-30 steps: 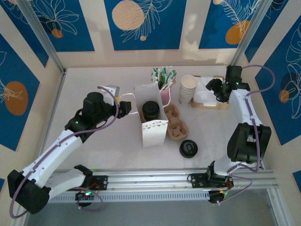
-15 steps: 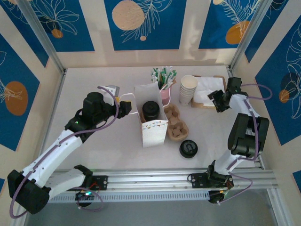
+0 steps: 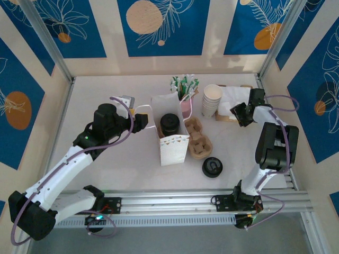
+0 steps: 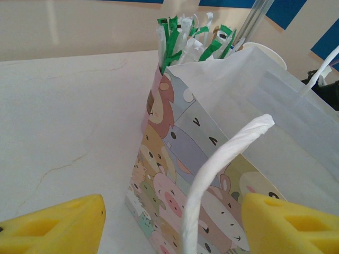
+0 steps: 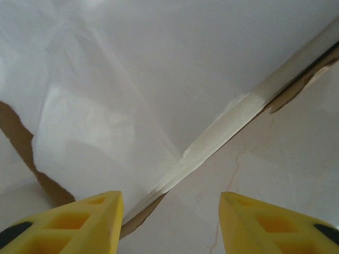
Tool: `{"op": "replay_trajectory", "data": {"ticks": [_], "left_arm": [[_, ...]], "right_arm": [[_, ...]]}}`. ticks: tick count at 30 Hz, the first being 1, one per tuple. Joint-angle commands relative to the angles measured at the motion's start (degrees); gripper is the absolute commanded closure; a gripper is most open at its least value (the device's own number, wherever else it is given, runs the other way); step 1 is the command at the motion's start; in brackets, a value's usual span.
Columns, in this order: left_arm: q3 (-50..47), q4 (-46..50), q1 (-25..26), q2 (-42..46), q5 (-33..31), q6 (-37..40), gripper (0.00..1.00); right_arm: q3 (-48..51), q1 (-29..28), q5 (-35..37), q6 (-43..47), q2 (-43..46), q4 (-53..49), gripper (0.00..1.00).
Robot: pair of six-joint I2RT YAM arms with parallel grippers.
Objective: Pack the takeout coffee
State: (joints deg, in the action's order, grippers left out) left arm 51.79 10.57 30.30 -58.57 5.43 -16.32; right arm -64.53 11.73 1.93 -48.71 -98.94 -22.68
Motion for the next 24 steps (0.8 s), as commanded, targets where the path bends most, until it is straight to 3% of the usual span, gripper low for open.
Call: {"op": "replay_trajectory", "data": {"ticks": [1,24], "left_arm": [[0.5,-0.2,0.9,0.9,-0.8,1.0,0.31],[0.5,-0.2,0.9,-0.1,-0.8,1.0,0.32]], "right_arm": [[-1.7,0.4,1.4,0.0,-2.2,0.7,0.52],[-2.2,1.9,0.3,0.4,-2.7,4.4,0.68]]}}
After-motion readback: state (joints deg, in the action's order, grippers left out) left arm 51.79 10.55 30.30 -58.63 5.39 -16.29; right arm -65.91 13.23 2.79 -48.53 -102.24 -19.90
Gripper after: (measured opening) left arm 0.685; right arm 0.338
